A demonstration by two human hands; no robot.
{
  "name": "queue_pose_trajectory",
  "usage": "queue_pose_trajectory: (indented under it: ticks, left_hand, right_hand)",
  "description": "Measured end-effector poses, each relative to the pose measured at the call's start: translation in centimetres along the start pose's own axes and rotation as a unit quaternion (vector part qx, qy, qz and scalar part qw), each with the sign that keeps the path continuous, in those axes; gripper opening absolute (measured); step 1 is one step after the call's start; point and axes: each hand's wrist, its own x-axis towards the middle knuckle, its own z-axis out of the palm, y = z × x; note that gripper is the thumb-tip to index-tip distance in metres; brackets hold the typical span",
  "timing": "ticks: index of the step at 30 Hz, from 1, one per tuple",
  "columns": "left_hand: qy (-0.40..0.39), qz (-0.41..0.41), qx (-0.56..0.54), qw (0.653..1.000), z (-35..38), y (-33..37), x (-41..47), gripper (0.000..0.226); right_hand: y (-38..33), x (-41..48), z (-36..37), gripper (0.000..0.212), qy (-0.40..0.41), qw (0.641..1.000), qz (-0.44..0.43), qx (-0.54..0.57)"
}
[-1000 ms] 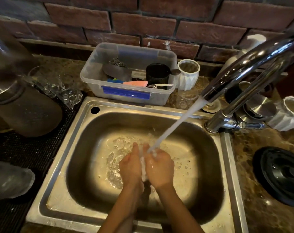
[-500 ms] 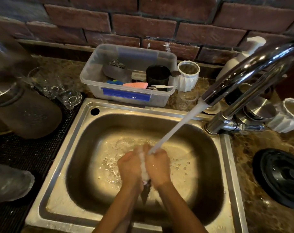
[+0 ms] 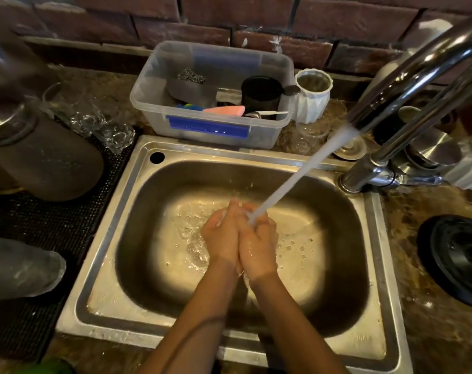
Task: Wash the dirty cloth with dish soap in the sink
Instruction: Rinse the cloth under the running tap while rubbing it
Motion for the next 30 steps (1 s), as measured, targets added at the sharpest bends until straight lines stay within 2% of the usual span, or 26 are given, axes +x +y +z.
queue_pose_trajectory:
  ticks: [4,10,14,16,18,20,21,23,25,27,29,30]
  left_hand:
    - [0.066,0.02,-0.005,0.998,0.3,-0.2,-0.3,0.037]
    - [0.107,-0.018,-0.015,0.994,0.3,0.4,-0.3,0.037]
    - [0.107,-0.022,0.021,0.994,0.1,0.0,0.7,0.034]
    - [0.076,-0.045,0.03,0.996,-0.2,-0.6,0.7,0.027]
    - [-0.003,-0.068,0.015,0.998,-0.4,-0.8,0.0,0.019]
    - [-0.1,-0.139,-0.027,0.985,-0.9,-0.5,-0.2,0.042]
    - [-0.146,-0.183,-0.072,0.969,-1.3,-0.3,-0.1,0.042]
    - [-0.184,-0.212,-0.121,0.952,-2.1,-0.1,0.2,0.037]
    - [-0.169,-0.186,-0.127,0.96,-2.1,-0.4,0.4,0.04]
    - [-0.115,-0.145,-0.109,0.977,-1.5,-1.2,0.4,0.049]
    - [-0.052,-0.089,-0.096,0.99,-0.8,-1.3,-0.1,0.045]
    - [-0.031,-0.071,-0.075,0.994,-0.5,-1.3,-0.2,0.04]
  right_hand:
    - [0.1,-0.3,-0.1,0.023,0.019,0.994,0.039,0.098]
    - [-0.4,-0.2,-0.2,0.031,0.008,0.994,0.038,0.098]
    - [-0.5,0.1,-0.3,0.033,0.016,0.996,0.068,0.051]
    - [-0.6,0.1,-0.7,0.033,0.015,0.999,0.048,0.0]
    - [-0.7,0.0,-1.3,0.026,0.006,1.0,-0.007,-0.025]
    - [-0.6,-0.3,-1.8,0.01,-0.025,0.998,-0.054,-0.018]
    - [-0.4,-0.5,-1.9,0.021,-0.037,0.997,-0.065,-0.017]
    - [0.2,-0.5,-1.9,0.032,-0.057,0.997,-0.058,0.001]
    - [0.6,-0.6,-1.9,0.028,-0.058,0.997,-0.042,0.042]
    - [0.7,-0.9,-1.9,0.019,-0.033,0.997,-0.036,0.062]
    - [0.4,-1.0,-1.8,0.008,-0.007,0.998,-0.042,0.054]
    - [0.1,-1.0,-1.6,0.01,0.007,0.998,-0.043,0.046]
